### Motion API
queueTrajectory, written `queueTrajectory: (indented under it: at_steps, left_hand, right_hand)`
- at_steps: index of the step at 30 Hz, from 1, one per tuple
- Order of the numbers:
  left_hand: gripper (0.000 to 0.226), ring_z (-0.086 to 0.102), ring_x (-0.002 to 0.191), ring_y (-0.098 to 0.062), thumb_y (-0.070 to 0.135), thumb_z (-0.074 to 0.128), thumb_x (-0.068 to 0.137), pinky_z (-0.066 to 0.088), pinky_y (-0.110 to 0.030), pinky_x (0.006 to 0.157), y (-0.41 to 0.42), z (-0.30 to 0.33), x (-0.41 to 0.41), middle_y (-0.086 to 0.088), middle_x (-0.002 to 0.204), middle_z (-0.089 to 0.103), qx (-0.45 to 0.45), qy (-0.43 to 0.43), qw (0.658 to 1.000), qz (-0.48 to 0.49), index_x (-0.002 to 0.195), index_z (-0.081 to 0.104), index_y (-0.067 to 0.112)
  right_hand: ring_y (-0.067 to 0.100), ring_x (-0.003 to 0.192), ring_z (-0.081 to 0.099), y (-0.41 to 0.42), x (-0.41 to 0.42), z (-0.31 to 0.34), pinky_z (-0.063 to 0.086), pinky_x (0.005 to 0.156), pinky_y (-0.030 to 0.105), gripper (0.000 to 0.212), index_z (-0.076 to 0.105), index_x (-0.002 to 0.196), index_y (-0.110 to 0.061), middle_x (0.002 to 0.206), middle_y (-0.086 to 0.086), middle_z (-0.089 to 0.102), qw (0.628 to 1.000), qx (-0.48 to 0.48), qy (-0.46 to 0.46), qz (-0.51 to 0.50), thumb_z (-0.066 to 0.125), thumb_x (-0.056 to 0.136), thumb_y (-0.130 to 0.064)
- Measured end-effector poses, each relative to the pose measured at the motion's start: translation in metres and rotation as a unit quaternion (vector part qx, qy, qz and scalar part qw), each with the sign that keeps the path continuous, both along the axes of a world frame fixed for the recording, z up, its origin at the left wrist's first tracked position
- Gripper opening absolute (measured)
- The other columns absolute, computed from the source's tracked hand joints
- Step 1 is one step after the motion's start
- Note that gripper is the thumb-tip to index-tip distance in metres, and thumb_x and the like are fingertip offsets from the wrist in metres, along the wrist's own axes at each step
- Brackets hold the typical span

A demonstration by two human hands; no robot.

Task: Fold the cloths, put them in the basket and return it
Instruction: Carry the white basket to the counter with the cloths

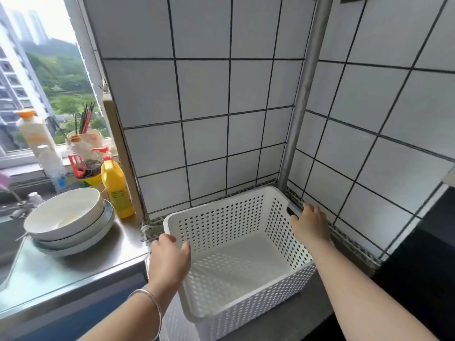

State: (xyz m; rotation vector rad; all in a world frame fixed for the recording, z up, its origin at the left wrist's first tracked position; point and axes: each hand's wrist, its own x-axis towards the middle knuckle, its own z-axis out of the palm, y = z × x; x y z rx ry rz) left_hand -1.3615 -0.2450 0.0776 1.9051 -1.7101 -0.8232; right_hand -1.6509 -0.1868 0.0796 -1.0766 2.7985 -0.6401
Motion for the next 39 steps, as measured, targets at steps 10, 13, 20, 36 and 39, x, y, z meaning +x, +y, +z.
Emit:
queueTrajectory:
  at_steps: [10,13,20,36,39]
  left_hand:
    - [0.029,0.05,0.091,-0.034,0.022,0.036,0.096,0.035,-0.032,0.071,-0.012,-0.026,0.001,-0.027,0.114,0.056,0.097,0.027,0.993,0.061,0.104,0.048,-0.003]
    - [0.035,0.051,0.109,-0.038,0.021,0.032,0.098,0.032,-0.031,0.075,-0.014,-0.029,-0.004,-0.027,0.119,0.054,0.093,0.018,0.993,0.066,0.113,0.048,-0.006]
    - [0.04,0.055,0.105,-0.04,0.025,0.032,0.097,0.04,-0.035,0.079,-0.016,-0.035,-0.008,-0.027,0.114,0.058,0.098,0.043,0.988,0.113,0.12,0.047,-0.004]
    - [0.044,0.055,0.072,-0.03,0.022,0.03,0.097,0.037,-0.031,0.069,-0.019,0.061,0.161,-0.017,0.066,0.057,-0.007,-0.058,0.993,0.102,0.093,0.063,-0.006]
    - [0.038,0.051,0.059,-0.026,0.026,0.032,0.098,0.037,-0.032,0.059,-0.002,0.095,0.209,-0.011,0.063,0.053,-0.049,-0.02,0.99,0.13,0.09,0.058,0.0]
  right_hand:
    - [0.037,0.112,0.052,-0.019,-0.022,-0.016,0.046,0.088,0.04,0.037,0.053,0.124,-0.001,0.125,0.022,0.052,0.999,-0.004,-0.027,-0.019,0.047,0.093,-0.021]
    - [0.037,0.109,0.056,-0.028,-0.031,-0.013,0.046,0.081,0.036,0.04,0.056,0.118,0.004,0.12,0.023,0.057,0.997,0.03,-0.069,-0.024,0.046,0.095,-0.028]
    - [0.034,0.103,0.06,-0.037,-0.039,-0.004,0.049,0.077,0.032,0.032,0.061,0.114,0.002,0.115,0.022,0.062,0.99,0.089,-0.112,0.004,0.051,0.093,-0.02]
    - [0.012,0.039,0.022,-0.03,0.094,0.085,0.019,0.037,0.019,0.039,0.041,0.061,-0.013,0.042,-0.002,0.03,0.901,-0.021,-0.419,0.111,0.05,0.094,-0.032]
    - [0.013,0.042,0.023,-0.032,0.142,0.11,0.019,0.041,0.022,0.037,0.042,0.064,-0.013,0.049,-0.001,0.03,0.905,-0.046,-0.394,0.153,0.049,0.094,-0.034]
